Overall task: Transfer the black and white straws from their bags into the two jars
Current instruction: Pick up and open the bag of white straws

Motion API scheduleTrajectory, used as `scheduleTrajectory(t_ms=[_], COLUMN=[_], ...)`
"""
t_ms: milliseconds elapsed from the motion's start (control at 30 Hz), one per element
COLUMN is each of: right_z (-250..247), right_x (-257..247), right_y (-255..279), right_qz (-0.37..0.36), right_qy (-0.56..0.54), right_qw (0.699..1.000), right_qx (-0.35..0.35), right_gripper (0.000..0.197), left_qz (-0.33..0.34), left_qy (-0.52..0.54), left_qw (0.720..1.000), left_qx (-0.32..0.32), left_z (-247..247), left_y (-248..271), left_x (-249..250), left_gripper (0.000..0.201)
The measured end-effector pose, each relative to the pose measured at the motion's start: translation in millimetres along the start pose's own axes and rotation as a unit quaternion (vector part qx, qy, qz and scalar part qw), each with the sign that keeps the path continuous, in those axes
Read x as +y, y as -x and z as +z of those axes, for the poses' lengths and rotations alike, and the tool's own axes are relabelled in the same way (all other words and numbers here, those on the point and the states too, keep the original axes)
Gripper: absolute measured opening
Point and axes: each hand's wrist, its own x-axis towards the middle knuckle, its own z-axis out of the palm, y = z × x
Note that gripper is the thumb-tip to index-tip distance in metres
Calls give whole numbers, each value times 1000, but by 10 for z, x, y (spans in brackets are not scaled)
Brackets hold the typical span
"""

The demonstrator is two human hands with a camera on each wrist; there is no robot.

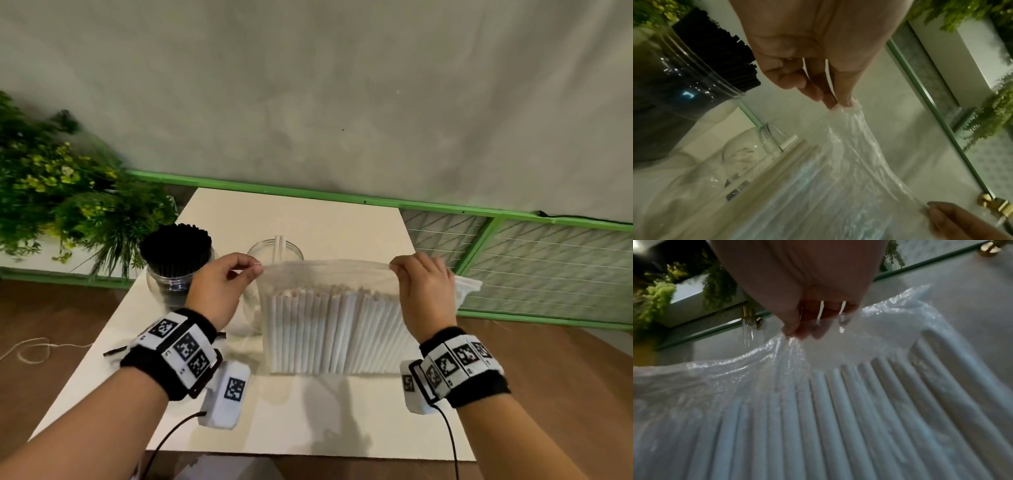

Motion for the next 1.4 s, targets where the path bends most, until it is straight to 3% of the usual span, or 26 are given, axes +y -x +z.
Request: scheduleTrajectory(t_ms=[133, 267, 333, 600, 800, 967, 1133, 1400], right_z=[19, 179, 298, 472, 387, 111, -113, -182], right_x=[-246, -865, -1159, -1383, -738, -142, 371, 482], right_y=[-36, -51, -66, -95, -109, -130, -84, 8], right_qz=[-14, -127, -168, -193, -117, -47, 21, 101], right_qy=[-47, -135, -162, -186, -111, -46, -3, -97], right_qw=[998, 971, 954, 954, 982, 996, 1000, 990], right_qx=[-28, -154, -187, -132, -102, -56, -8, 34], right_gripper=[12, 39, 41, 19, 13, 31, 11, 7], left_qz=[-17, -26, -18, 28, -17, -29, -41, -52], left_qy=[51, 93, 101, 44, 91, 91, 89, 94], left_qw=[998, 994, 993, 997, 996, 995, 995, 994], left_qx=[-12, -42, -54, -49, -4, 0, 12, 35], left_z=[-20, -17, -25, -65, -198, -256, -265, -234], left_y=[15, 86, 123, 246, 231, 146, 58, 39], left_x=[55, 87, 90, 58, -100, -134, -139, -109], left_gripper=[3, 5, 2, 11, 15, 17, 19, 18])
